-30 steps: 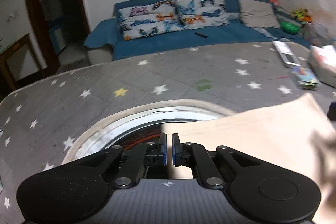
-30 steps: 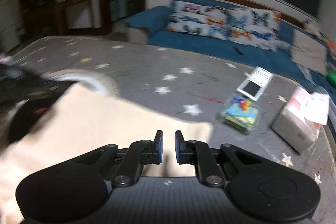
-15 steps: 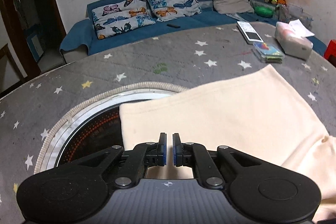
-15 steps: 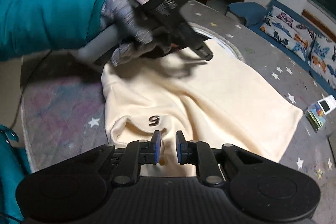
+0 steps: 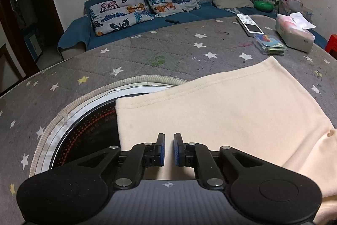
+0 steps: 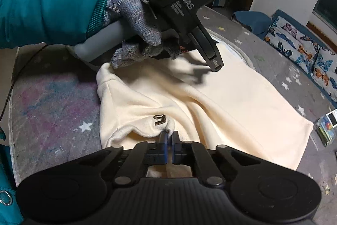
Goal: Fold clothes
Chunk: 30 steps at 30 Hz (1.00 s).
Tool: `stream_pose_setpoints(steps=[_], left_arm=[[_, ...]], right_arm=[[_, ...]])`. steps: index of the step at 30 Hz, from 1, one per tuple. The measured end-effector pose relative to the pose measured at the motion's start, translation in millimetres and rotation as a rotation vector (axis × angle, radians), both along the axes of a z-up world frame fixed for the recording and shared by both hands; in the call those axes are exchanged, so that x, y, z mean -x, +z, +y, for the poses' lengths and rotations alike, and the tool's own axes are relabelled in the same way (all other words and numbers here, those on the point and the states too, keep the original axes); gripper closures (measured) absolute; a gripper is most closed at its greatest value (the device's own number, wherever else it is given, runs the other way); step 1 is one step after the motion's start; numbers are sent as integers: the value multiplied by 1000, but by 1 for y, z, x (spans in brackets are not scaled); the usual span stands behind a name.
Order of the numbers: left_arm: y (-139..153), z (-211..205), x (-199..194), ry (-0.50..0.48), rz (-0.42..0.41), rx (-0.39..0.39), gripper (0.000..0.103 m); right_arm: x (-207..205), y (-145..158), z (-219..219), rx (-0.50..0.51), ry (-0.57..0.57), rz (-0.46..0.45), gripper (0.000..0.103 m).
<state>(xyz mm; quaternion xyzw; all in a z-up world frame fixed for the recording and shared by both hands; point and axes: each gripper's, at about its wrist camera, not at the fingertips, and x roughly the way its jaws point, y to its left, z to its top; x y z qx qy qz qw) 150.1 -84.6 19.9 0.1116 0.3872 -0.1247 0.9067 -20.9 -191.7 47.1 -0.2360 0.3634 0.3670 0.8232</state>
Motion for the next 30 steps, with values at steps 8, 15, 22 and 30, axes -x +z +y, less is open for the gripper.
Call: stream_pose_setpoints(steps=[8,15,22,30], left_arm=[[0,2,0,5,-10,-11,81],[0,4,1,20,-22,-12,76],[24,9,41,-31,-81,36,76],[27,-14,121,-189,-70,133,76]], right_arm=[[48,26,-6,5,114,22,101],[70,16,-4,28,132,90,101],[64,14,-25,12,10,108,97],[54,10,-57,4,-170,121,95]])
